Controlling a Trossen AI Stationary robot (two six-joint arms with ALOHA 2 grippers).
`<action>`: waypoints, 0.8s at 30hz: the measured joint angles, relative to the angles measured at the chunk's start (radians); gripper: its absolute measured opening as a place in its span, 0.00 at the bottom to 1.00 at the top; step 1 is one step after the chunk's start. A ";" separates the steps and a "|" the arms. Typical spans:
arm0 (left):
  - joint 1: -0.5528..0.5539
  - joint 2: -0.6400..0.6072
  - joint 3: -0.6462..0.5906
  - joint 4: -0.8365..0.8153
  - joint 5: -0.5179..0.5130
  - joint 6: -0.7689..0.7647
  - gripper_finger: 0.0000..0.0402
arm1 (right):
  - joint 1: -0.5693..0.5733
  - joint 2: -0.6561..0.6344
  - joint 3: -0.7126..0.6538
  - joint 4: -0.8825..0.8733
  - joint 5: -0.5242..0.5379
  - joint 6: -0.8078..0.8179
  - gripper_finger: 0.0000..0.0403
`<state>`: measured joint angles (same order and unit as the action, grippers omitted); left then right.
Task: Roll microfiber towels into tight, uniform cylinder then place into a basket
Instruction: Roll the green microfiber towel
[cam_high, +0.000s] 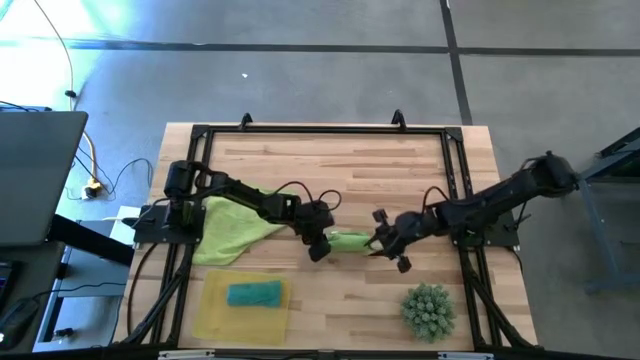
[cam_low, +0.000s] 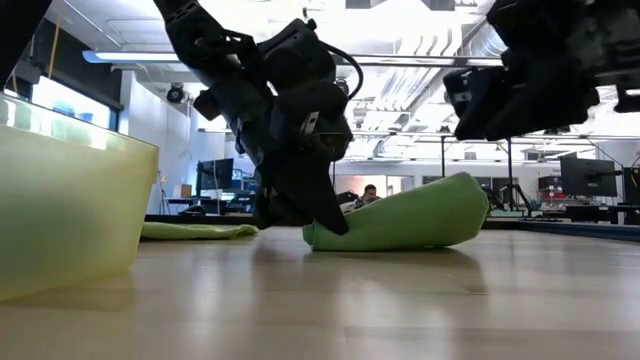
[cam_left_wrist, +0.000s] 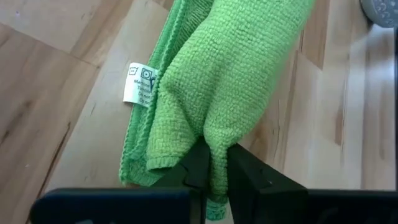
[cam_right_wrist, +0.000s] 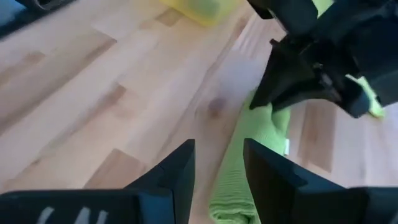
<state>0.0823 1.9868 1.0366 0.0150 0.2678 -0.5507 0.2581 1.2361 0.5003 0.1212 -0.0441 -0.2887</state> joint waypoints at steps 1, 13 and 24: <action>0.001 0.000 0.000 0.001 0.005 -0.001 0.08 | 0.018 0.007 0.000 0.008 0.038 -0.003 0.32; -0.004 0.000 -0.001 0.010 -0.002 -0.079 0.08 | 0.029 0.185 0.002 0.036 0.171 0.155 0.43; -0.015 -0.024 -0.005 0.013 0.048 -0.059 0.10 | 0.021 0.339 0.008 0.036 0.152 0.229 0.48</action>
<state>0.0671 1.9629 1.0321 0.0279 0.3161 -0.6099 0.2788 1.5749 0.5083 0.1568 0.1078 -0.0597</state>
